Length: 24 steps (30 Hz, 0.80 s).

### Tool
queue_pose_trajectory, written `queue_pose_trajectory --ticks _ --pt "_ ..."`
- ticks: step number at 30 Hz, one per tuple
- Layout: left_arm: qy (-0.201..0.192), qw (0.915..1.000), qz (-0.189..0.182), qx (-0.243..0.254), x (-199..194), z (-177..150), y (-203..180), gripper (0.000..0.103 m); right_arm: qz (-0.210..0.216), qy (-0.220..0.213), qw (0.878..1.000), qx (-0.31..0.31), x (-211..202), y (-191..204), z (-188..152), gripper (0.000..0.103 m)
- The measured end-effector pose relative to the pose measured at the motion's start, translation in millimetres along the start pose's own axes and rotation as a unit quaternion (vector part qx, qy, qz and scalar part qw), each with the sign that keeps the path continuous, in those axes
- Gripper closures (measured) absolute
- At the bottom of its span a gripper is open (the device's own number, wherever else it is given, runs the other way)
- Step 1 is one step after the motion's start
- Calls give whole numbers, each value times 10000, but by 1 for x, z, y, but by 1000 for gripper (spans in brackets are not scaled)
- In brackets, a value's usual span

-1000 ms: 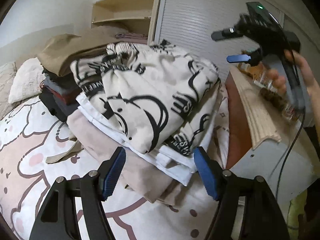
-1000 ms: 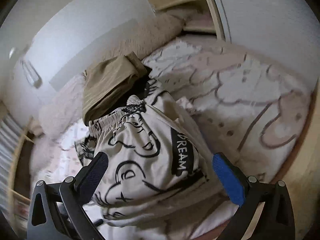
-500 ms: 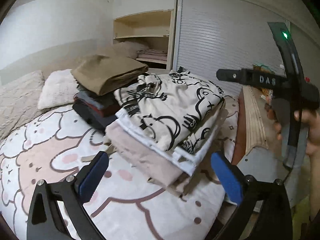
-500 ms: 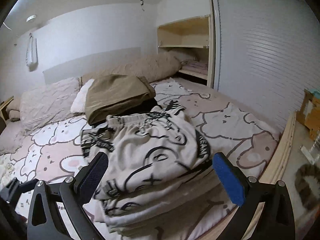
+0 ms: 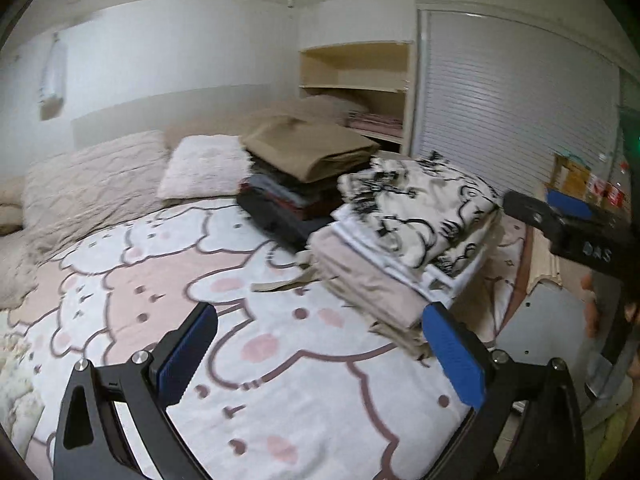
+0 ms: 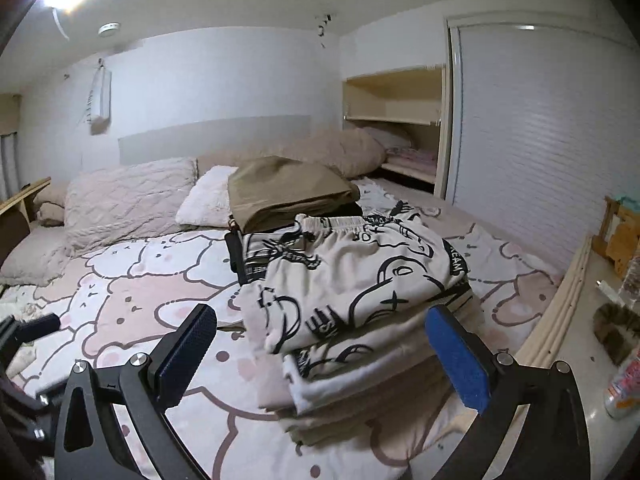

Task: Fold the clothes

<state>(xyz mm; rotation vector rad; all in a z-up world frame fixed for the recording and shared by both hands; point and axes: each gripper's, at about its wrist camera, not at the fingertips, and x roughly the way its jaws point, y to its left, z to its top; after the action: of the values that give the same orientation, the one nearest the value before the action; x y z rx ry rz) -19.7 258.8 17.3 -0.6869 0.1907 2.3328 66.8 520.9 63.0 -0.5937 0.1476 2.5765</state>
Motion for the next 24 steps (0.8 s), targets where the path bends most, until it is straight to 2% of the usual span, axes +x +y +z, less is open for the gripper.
queue_pose_trajectory --ticks 11,24 --pt "-140 9983 516 -236 -46 -26 29 0 46 19 9998 -168 -23 28 -30 0" --pt "-140 9956 787 -480 -69 -51 42 0 169 179 9985 -488 -39 50 -64 0"
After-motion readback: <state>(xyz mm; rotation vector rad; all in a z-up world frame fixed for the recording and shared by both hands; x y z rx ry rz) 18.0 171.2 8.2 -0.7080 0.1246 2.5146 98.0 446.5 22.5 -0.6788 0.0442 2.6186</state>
